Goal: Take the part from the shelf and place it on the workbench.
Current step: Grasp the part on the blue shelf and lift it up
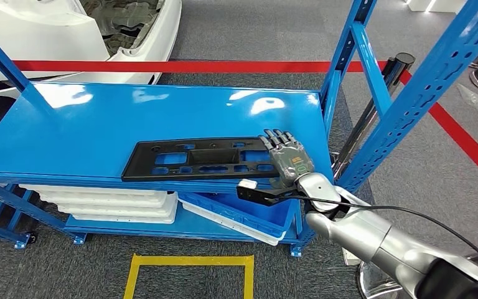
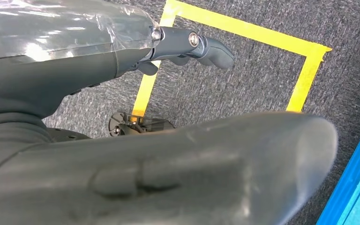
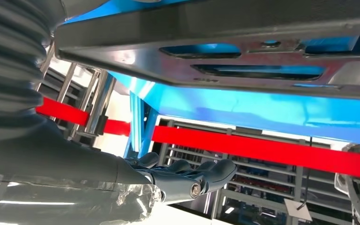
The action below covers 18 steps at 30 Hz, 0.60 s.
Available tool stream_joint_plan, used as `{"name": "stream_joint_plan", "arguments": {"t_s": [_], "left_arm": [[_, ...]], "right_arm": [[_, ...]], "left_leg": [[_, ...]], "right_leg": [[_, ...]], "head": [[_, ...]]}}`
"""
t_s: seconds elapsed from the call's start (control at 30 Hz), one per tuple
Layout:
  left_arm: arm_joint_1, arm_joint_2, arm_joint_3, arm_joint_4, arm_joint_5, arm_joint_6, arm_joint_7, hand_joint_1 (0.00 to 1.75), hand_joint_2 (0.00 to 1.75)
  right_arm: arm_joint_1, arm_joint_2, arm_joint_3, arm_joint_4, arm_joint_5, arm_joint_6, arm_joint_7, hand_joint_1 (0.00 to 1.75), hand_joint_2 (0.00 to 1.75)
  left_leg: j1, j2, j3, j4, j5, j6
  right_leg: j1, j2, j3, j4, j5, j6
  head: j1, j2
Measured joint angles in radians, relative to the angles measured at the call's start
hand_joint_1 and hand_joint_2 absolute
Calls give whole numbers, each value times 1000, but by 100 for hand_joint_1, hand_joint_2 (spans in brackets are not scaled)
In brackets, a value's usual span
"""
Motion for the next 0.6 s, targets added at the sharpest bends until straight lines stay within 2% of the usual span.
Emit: {"name": "stream_joint_plan", "arguments": {"t_s": [0.43, 0.6], "left_arm": [[-1, 0, 0, 0, 0, 0, 0, 0, 0], [-2, 0, 0, 0, 0, 0, 0, 0, 0]], "right_arm": [[-1, 10, 14, 30, 1, -12, 1, 0, 175], [0, 11, 16, 40, 47, -50, 8, 0, 175]], "left_leg": [[0, 0, 0, 0, 0, 0], [0, 0, 0, 0, 0, 0]], "right_leg": [[0, 0, 0, 0, 0, 0], [0, 0, 0, 0, 0, 0]], "head": [[0, 0], [0, 0]]}}
